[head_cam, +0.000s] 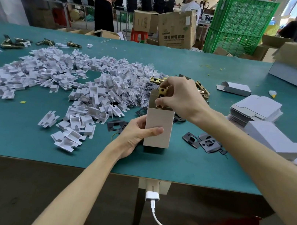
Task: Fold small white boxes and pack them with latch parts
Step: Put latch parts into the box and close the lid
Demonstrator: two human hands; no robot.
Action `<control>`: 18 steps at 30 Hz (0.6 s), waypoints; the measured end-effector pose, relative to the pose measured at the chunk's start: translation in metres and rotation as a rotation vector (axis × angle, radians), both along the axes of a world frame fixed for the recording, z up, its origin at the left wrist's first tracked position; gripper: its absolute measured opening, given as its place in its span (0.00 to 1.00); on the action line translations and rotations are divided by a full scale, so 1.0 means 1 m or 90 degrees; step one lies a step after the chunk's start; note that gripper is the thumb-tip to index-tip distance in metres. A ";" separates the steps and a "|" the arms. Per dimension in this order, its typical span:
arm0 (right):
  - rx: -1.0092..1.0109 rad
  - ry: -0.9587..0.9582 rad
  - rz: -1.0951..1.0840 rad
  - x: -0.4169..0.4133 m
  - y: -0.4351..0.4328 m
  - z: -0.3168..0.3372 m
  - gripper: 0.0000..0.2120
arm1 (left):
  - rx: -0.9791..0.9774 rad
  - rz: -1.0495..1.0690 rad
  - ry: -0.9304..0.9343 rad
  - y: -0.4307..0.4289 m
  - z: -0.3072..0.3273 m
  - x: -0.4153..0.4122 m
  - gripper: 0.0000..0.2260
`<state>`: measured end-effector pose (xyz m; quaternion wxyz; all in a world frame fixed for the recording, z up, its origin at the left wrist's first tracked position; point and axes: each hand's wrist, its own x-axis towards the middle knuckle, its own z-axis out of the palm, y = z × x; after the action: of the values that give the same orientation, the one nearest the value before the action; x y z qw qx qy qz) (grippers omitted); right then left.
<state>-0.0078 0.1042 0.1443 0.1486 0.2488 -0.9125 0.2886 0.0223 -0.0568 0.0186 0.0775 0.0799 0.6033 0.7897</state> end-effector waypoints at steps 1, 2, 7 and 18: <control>0.018 -0.005 0.000 0.000 -0.002 -0.001 0.18 | 0.001 -0.003 -0.004 0.000 0.000 0.000 0.20; 0.033 -0.011 -0.002 -0.001 -0.004 -0.002 0.18 | 0.002 -0.006 -0.009 -0.001 0.000 0.000 0.20; 0.081 -0.037 -0.010 -0.003 -0.010 -0.007 0.14 | -0.006 -0.016 -0.029 -0.003 0.001 0.001 0.21; 0.146 -0.026 -0.018 0.003 -0.016 -0.013 0.09 | -0.012 0.001 -0.031 -0.003 0.001 0.001 0.21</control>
<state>-0.0052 0.0881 0.1315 0.1048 0.2456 -0.9458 0.1849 0.0230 -0.0595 0.0199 0.0923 0.0592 0.6088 0.7858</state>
